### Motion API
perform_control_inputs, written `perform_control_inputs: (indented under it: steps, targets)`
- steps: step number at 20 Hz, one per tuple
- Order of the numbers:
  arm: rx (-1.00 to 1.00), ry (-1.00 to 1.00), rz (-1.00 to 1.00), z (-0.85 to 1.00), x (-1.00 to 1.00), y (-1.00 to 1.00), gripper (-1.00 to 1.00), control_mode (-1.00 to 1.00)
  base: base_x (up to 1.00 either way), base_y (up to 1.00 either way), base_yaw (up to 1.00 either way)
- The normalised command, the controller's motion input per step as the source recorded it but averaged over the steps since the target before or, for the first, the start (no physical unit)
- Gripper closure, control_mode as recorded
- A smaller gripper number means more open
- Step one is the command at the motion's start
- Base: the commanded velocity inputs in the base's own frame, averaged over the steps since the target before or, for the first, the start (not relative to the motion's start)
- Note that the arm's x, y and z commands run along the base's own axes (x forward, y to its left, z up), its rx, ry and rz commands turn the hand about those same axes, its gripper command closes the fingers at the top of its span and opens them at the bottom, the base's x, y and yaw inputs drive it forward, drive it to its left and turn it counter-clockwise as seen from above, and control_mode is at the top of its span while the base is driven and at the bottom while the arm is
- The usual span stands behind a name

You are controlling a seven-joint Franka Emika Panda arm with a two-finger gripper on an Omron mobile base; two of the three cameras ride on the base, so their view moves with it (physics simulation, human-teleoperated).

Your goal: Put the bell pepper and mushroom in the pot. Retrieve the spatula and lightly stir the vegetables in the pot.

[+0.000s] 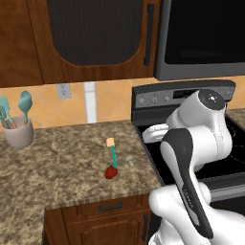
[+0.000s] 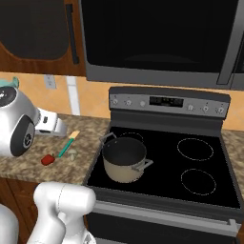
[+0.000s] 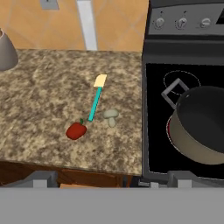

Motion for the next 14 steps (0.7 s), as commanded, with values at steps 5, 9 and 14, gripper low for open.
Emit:
perform_control_inputs:
  steps: [5, 9, 14]
  targets:
    - [0.00, 0.03, 0.00, -0.02, 0.08, 0.00, -1.00, -1.00, 0.20, 0.06, 0.00]
    - [0.00, 0.13, 0.00, -0.21, -0.01, -0.09, -1.00, -1.00, 0.00, 0.00, 0.00]
    - [0.00, 0.09, 0.00, -0.36, 0.00, -0.05, -1.00, -1.00, 0.00, 0.00, 0.00]
